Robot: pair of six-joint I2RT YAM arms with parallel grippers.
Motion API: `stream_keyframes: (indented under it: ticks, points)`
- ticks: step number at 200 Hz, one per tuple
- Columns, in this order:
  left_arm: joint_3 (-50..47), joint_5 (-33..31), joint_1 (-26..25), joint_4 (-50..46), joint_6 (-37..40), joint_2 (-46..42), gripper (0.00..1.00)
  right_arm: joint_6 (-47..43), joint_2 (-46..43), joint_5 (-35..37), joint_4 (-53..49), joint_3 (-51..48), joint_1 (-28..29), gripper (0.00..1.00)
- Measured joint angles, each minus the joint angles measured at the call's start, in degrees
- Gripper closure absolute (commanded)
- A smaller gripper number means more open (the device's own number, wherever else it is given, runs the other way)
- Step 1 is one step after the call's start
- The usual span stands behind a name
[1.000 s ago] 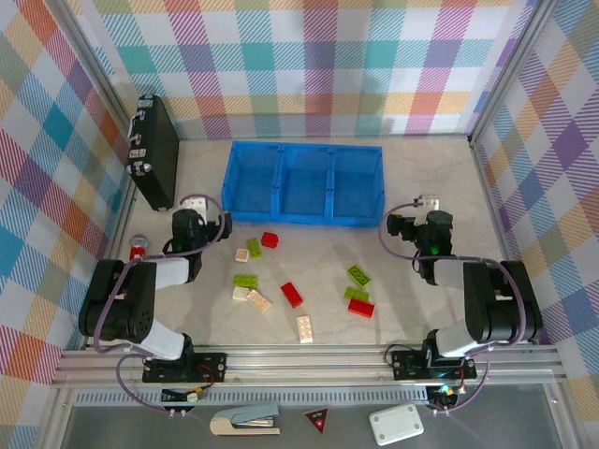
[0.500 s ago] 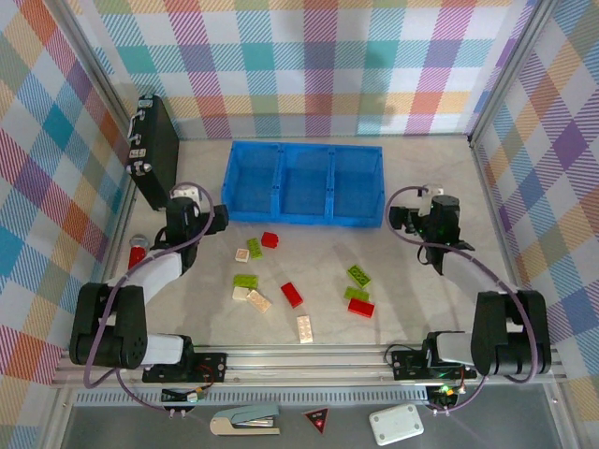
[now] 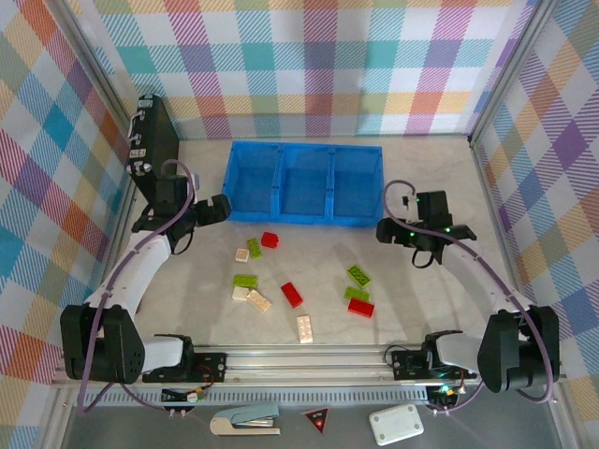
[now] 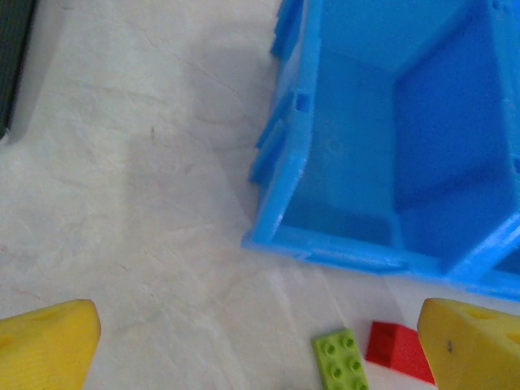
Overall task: Sort the legos into containers by color
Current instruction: Pick up the lego from the bottom-center of the table.
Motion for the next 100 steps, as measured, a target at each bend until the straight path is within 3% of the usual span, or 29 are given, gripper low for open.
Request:
stream_keyframes:
  ticks: [46,100]
  points:
    - [6.19,4.48,0.0,-11.43,3.04,0.17,0.0,1.81,4.85,1.99,-8.94,4.96,10.36,0.18]
    - [4.31,3.54,0.0,-14.21,7.67,0.85,0.0,8.02,8.92,6.36,-18.4,8.83,19.32,0.22]
